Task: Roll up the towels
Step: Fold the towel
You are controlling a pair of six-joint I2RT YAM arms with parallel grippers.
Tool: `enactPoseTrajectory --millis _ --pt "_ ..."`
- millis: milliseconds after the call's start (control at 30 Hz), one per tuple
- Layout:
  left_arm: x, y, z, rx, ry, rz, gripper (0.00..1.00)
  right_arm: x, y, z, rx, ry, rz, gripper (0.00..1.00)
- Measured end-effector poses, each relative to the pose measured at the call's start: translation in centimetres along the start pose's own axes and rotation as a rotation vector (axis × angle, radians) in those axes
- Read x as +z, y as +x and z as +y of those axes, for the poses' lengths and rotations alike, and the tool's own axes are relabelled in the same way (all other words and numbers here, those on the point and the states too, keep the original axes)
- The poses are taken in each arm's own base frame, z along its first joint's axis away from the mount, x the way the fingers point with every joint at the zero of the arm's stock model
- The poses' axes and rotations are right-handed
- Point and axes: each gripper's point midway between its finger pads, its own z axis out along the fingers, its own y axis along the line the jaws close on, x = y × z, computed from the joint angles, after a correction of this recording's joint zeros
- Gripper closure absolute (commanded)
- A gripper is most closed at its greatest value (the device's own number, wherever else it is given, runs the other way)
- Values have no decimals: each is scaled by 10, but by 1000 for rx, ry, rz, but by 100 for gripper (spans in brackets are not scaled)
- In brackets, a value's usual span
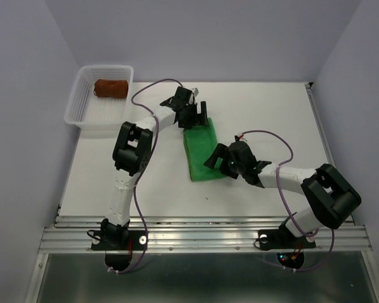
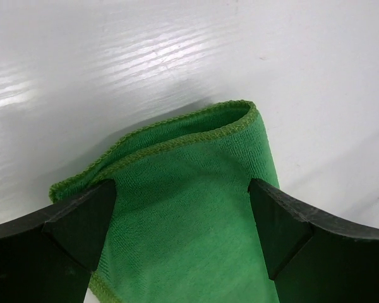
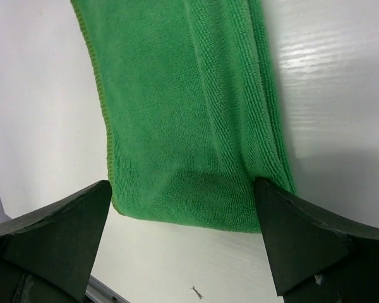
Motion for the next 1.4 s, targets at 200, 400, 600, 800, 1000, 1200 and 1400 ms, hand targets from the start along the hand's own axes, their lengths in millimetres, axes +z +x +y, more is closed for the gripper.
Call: enactPoseTrajectory --millis 200,400,600,800,1000,1200,1400 --pt "10 -3 -15 35 41 -3 1 0 29 26 13 -51 5 0" --pt "10 -5 -20 47 42 1 1 1 34 40 -16 -78 16 0" --pt "1 -26 -21 58 -7 -37 1 -17 8 71 -107 -139 -47 0" --pt "-35 -40 -15 38 -57 -87 1 -37 -27 116 -178 -247 -115 0" --pt "-110 -51 12 -41 -143 -198 1 -30 -75 112 -192 -249 -147 0" --pt "-169 -5 54 -198 -214 -254 1 -4 -115 97 -233 -223 -151 0" --pt "-164 81 68 -285 -222 -137 1 41 -124 87 -278 -223 -78 0"
